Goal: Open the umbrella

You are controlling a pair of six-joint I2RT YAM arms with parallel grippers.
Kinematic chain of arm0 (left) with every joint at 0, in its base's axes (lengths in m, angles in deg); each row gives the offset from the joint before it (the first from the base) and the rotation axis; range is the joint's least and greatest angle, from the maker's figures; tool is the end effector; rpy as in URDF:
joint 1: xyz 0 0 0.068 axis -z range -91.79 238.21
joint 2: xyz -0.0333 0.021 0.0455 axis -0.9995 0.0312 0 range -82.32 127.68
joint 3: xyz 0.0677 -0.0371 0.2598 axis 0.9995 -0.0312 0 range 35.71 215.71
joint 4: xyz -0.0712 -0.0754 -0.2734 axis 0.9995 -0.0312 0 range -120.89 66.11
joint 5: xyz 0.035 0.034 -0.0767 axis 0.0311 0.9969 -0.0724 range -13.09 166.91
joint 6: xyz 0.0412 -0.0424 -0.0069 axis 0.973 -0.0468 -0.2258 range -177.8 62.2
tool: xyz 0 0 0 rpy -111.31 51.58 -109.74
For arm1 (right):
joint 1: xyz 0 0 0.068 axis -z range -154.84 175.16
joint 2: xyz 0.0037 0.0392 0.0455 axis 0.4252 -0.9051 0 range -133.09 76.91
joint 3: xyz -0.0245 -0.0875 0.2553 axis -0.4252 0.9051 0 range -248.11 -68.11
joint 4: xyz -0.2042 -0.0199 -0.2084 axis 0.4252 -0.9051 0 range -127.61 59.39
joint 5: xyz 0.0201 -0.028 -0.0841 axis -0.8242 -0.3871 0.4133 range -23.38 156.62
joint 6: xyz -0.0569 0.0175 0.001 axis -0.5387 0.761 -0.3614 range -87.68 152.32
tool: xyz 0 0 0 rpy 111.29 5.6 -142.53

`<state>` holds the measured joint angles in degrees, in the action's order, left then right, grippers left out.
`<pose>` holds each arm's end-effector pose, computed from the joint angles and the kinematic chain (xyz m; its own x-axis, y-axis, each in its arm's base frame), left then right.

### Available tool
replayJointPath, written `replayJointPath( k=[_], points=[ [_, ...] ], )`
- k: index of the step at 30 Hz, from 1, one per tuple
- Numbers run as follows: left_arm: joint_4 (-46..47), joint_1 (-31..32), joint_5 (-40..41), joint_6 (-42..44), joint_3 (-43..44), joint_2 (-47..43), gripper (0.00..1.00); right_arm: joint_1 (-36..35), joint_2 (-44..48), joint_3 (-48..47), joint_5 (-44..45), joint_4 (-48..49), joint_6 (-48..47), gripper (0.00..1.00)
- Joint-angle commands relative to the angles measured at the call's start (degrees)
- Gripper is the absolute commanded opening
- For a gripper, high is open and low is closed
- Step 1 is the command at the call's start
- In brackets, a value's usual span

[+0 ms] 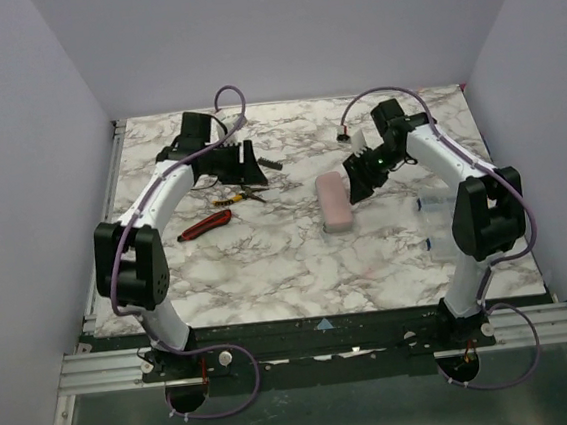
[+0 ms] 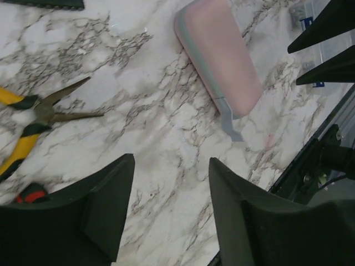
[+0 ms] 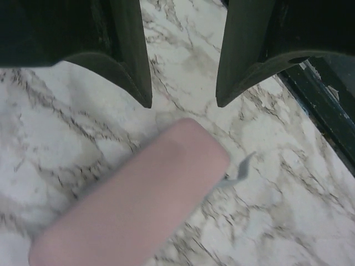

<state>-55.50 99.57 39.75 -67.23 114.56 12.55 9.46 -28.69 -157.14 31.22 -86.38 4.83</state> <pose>0.3861 -0.1045 0.2754 -0.8058 0.0286 -0.5915 0.4297 0.7156 -0.5507 0.3850 0.1346 0.2398 -0.6339 -0.5690 -0.5239 -0.7692 0.5349 0.3497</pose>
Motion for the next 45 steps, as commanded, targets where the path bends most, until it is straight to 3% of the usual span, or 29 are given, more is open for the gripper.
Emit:
replayJointPath(
  k=[1, 12, 17, 22, 26, 31, 35, 39, 45],
  points=[
    [2.0, 4.5, -7.7, -3.8, 6.3, 9.5, 0.51, 1.9, 1.6, 5.7, 5.7, 3.2, 0.9, 0.51],
    [3.1, 9.9, -7.5, -8.7, 17.8, 22.8, 0.5, 1.5, -3.5, 13.2, -1.0, 17.3, -0.7, 0.49],
    [3.4, 11.4, -8.3, -8.2, 19.8, 26.2, 0.5, -1.5, -0.8, 18.3, -4.3, 21.2, 0.0, 0.49],
    [4.1, 13.1, -9.1, -8.5, 21.7, 29.1, 0.52, -6.6, 2.9, 22.3, -5.7, 22.7, 1.8, 0.51],
    [4.2, 14.0, -9.9, -8.5, 22.3, 30.1, 0.54, -6.5, 6.3, 21.0, -6.2, 16.6, 1.8, 0.54],
    [9.9, 12.2, -9.1, -7.4, 14.9, 22.2, 0.77, -3.5, 9.3, 14.5, -4.6, 10.6, 0.1, 0.65],
    [16.0, 9.1, -5.7, -3.5, 5.8, 11.0, 0.91, 0.8, 5.3, 7.4, -1.7, 11.3, 2.4, 0.77],
    [19.5, 7.5, -3.8, 3.0, -4.4, -0.4, 0.93, 2.3, -4.2, -2.5, 0.5, 8.3, 3.4, 0.79],
    [27.6, 9.2, -3.4, 8.6, -22.3, -13.5, 0.84, 2.3, -14.9, -13.0, 2.2, 5.0, 2.3, 0.83]
  ],
)
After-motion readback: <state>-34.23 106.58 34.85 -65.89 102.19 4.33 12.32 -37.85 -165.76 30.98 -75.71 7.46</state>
